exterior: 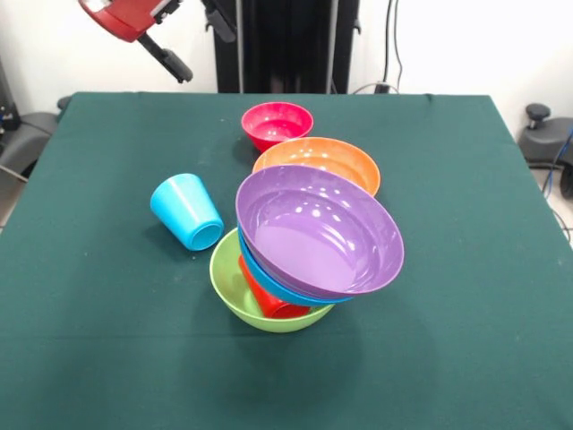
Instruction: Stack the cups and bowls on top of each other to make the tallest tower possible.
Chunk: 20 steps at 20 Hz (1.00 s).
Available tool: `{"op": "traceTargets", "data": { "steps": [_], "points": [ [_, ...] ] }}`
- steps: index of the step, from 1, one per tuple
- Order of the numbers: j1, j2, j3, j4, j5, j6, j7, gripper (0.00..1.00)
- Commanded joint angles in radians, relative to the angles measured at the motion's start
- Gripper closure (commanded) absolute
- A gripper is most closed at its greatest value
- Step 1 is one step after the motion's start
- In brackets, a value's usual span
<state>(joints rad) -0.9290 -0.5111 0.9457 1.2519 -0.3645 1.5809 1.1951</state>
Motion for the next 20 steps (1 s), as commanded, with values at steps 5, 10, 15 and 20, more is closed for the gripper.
{"op": "traceTargets", "data": {
  "steps": [5,10,15,20],
  "points": [
    [-0.001,0.049,0.006,0.106,-0.141,-0.179,-0.308,0.00],
    [0.013,0.068,-0.014,0.108,-0.178,-0.251,-0.283,0.00],
    [0.028,0.096,-0.038,0.081,-0.223,-0.283,-0.286,0.00],
    [0.029,0.120,-0.052,0.082,-0.275,-0.345,-0.288,0.00]
  ]
}}
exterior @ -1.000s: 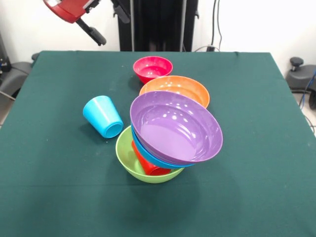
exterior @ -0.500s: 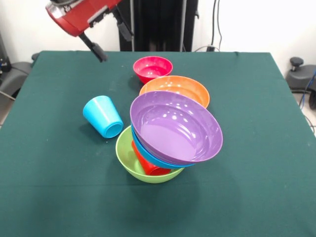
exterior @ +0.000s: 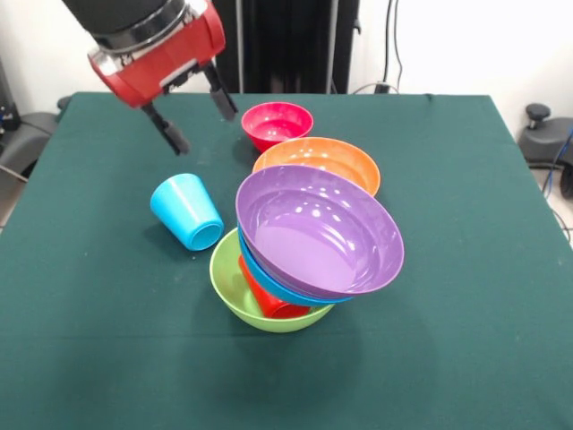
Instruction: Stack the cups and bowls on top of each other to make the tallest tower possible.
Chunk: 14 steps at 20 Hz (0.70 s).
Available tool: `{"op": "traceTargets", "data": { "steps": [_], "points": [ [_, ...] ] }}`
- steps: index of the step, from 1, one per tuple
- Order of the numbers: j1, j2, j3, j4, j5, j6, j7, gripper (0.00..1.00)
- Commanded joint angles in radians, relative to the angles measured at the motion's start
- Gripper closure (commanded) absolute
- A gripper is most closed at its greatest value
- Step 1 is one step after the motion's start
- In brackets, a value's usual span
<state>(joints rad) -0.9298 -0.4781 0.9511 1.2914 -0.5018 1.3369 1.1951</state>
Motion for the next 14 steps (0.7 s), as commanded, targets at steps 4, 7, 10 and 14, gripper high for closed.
{"op": "traceTargets", "data": {
  "steps": [4,7,10,14],
  "points": [
    [0.047,0.114,-0.076,0.015,-0.185,-0.136,-0.276,0.00],
    [0.039,0.119,-0.075,0.018,-0.202,-0.147,-0.290,0.00],
    [0.035,0.131,-0.076,0.013,-0.215,-0.153,-0.301,0.00],
    [0.035,0.144,-0.079,0.007,-0.239,-0.168,-0.304,0.00]
  ]
}}
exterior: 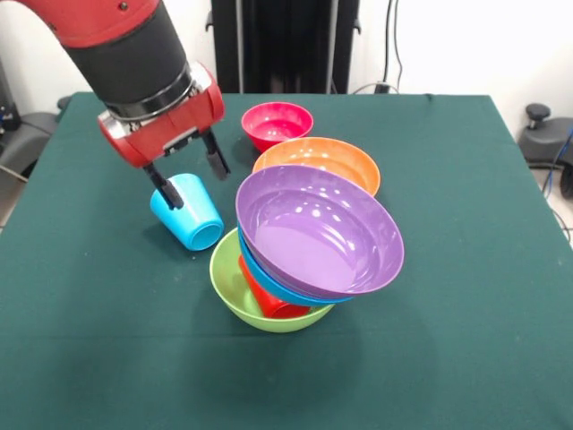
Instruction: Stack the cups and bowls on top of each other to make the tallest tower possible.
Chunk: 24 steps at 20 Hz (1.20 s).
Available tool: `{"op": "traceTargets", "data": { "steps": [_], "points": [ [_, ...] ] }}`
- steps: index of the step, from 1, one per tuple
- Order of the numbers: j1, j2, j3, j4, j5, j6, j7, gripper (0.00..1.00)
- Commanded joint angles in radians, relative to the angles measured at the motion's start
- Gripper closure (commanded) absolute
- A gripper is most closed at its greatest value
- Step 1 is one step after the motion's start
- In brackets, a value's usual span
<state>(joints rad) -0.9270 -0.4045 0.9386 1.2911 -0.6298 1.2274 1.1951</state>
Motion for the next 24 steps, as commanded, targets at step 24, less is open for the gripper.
{"op": "traceTargets", "data": {
  "steps": [24],
  "points": [
    [-0.072,-0.057,-0.047,0.361,-0.237,-0.076,-0.347,0.00]
  ]
}}
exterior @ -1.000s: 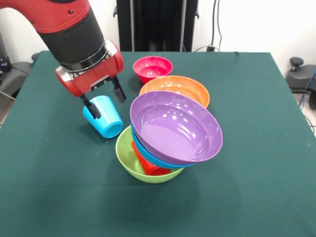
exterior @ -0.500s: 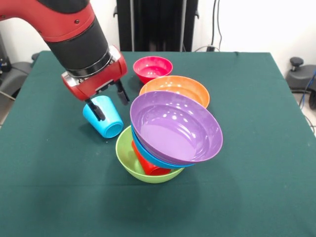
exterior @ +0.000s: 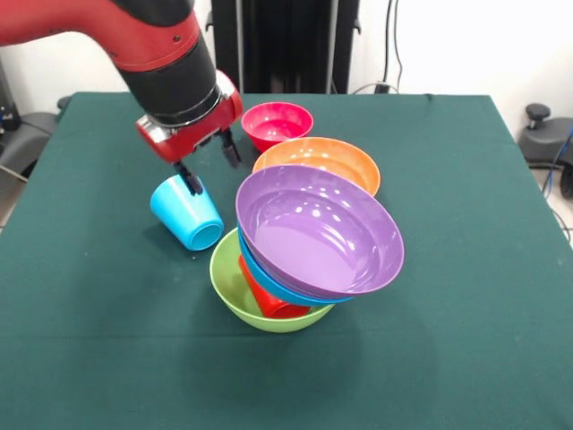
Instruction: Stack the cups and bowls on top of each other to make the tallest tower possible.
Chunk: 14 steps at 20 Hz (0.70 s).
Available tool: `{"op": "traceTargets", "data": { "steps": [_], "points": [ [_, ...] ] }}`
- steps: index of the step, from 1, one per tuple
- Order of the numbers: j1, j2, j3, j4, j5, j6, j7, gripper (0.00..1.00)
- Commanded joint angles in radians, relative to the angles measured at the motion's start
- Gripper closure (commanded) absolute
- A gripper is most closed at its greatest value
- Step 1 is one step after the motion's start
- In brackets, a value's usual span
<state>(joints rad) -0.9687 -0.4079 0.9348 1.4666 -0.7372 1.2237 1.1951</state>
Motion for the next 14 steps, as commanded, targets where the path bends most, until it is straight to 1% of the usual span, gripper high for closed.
{"op": "traceTargets", "data": {
  "steps": [1,7,14],
  "points": [
    [-0.039,-0.058,-0.041,0.199,-0.139,-0.074,-0.353,0.00],
    [-0.078,-0.068,-0.029,0.240,-0.180,-0.068,-0.381,0.00],
    [-0.100,-0.040,-0.030,0.227,-0.240,-0.079,-0.411,0.00]
  ]
}}
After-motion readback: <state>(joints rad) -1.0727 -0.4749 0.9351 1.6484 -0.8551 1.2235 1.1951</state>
